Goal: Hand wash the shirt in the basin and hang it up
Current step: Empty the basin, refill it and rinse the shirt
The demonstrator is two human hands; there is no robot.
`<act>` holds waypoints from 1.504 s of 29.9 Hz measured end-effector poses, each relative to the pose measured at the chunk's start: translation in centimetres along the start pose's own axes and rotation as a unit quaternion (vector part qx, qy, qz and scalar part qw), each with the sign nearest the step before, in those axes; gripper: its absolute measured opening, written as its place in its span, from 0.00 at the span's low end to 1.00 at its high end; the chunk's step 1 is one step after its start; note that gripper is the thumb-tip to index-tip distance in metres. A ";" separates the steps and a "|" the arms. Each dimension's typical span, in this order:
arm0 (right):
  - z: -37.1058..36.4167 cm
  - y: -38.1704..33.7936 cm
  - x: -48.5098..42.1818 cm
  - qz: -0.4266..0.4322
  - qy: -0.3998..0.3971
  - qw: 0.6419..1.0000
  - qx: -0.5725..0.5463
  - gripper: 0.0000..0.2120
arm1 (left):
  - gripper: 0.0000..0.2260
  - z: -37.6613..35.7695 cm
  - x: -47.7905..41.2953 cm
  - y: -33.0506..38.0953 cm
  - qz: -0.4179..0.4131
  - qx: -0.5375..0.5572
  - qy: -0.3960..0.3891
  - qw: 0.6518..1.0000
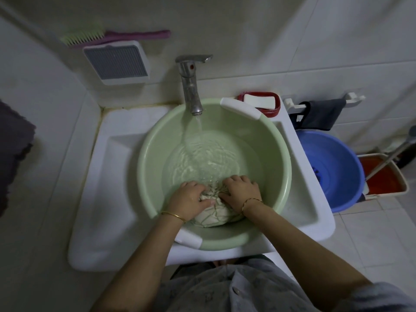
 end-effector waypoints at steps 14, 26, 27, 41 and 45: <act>2.5 0.1 -1.4 -0.005 -0.062 0.997 -0.052 0.27 | 0.16 7.1 0.2 1.7 -0.075 0.023 0.273 0.959; 3.5 0.8 -2.2 0.019 0.020 0.992 -0.127 0.20 | 0.28 18.0 -5.4 10.2 -0.093 -0.206 0.322 0.919; 3.5 0.8 -2.3 0.022 0.028 0.990 -0.134 0.20 | 0.29 18.2 -6.2 10.2 -0.081 -0.219 0.301 0.925; 3.2 1.7 -3.2 0.058 0.001 0.992 -0.112 0.20 | 0.21 14.5 -4.7 8.5 -0.153 -0.156 0.350 0.911; 1.9 1.3 -2.4 0.103 -0.180 0.977 0.049 0.37 | 0.18 7.4 -2.3 4.3 -0.105 -0.049 0.173 0.978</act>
Point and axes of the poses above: each hand's wrist, its own x-axis away from the middle knuckle, its own z-axis out of the back of the hand, y = z × x, the point moved 1 cm from there along -x, towards the middle knuckle, and after that the axes turned 1 degree about -x, right-handed, at the moved point
